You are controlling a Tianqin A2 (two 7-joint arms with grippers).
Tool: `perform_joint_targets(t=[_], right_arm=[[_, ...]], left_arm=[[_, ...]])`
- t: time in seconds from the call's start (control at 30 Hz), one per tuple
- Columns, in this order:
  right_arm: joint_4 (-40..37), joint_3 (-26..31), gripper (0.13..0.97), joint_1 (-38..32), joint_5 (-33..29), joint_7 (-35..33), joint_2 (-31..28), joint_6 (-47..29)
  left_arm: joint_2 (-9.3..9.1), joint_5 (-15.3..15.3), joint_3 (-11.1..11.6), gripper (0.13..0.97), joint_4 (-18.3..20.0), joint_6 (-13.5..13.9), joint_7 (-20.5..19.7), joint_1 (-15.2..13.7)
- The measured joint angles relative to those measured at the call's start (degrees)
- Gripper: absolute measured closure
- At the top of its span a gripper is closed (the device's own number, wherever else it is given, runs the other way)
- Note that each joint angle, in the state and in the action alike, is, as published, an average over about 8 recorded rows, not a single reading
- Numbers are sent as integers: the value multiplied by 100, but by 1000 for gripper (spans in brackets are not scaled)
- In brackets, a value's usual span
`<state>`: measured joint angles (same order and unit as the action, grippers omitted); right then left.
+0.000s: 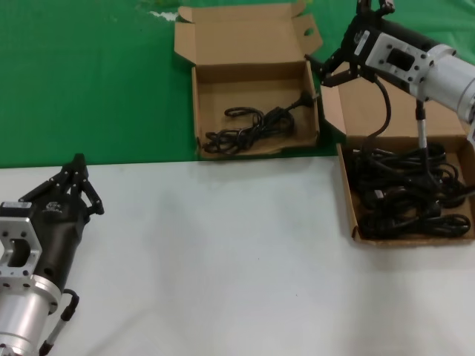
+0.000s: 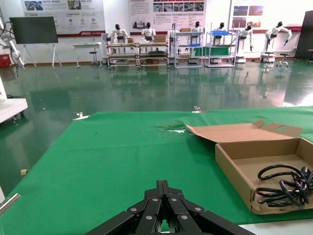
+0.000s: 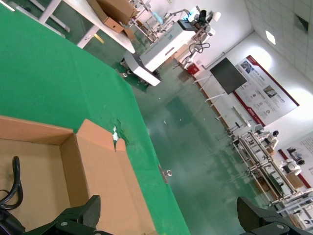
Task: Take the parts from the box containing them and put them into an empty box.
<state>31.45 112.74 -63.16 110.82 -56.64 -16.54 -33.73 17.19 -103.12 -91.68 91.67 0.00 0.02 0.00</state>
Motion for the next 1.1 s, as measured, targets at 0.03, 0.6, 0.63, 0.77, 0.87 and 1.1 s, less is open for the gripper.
perform_joint_targets(t=[0.03,0.6,0.63,0.77,0.87,1.1], right_arm=[[22,-6,131,19,-4,18,-3,9],[1049,-364,129,1094,-136,983,-15,583],[1126,-391,129,1175,-145,1056,-16,626],[1447,-504,129,1512,-186,1356,-19,806],[1688,-588,129,1765,-217,1582,-22,942],[2249,-785,129,2358,-288,2110,-27,1256]], left_arm=[[0,0,0,958,0,0,0,0],[0,-1,0,882,0,0,-1,0],[0,-1,0,866,0,0,-1,0],[0,-1,0,816,0,0,-1,0],[0,0,0,756,0,0,-1,0],[0,0,0,621,0,0,-1,0]])
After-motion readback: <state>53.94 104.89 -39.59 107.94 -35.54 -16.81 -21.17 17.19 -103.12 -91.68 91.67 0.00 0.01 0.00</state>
